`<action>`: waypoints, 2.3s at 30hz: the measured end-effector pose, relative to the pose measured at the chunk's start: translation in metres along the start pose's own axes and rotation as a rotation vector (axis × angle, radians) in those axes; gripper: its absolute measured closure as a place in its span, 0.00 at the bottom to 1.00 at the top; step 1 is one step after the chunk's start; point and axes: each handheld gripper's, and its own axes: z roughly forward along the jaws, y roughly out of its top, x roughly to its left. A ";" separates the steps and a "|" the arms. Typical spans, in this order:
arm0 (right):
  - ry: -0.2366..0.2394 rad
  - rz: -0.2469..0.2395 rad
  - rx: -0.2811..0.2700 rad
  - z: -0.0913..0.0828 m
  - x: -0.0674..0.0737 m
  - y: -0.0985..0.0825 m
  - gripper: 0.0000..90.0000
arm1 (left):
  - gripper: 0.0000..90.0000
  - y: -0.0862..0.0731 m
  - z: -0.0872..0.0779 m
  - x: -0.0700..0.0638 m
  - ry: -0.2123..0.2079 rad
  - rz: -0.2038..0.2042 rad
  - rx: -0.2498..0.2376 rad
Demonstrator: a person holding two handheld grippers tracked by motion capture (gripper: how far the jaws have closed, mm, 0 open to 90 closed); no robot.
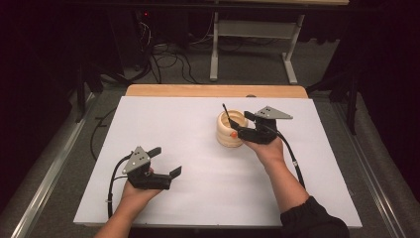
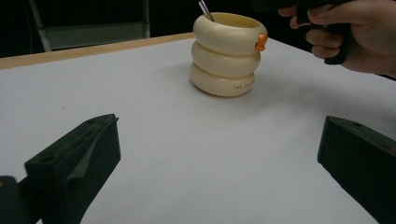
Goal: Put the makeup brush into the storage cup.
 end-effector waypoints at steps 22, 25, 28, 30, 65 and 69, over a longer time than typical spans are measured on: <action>-0.012 -0.008 0.035 -0.007 0.005 -0.001 0.01 | 0.00 0.000 -0.001 0.000 -0.002 -0.001 0.003; -0.012 -0.018 0.029 -0.011 0.005 -0.001 0.01 | 0.00 0.000 -0.001 0.001 0.000 -0.004 0.002; -0.013 -0.022 0.025 -0.014 0.005 -0.002 0.01 | 0.00 0.000 -0.001 0.000 0.000 0.000 0.002; -0.014 -0.019 0.025 -0.017 0.006 -0.004 0.01 | 0.00 0.001 -0.001 -0.001 -0.001 0.003 0.000; -0.060 -0.047 0.016 -0.092 -0.005 -0.042 0.01 | 0.00 0.000 0.001 -0.004 0.005 0.010 0.015; -0.076 -0.059 0.001 -0.101 -0.004 -0.047 0.01 | 0.00 -0.001 0.002 -0.005 0.002 0.008 0.015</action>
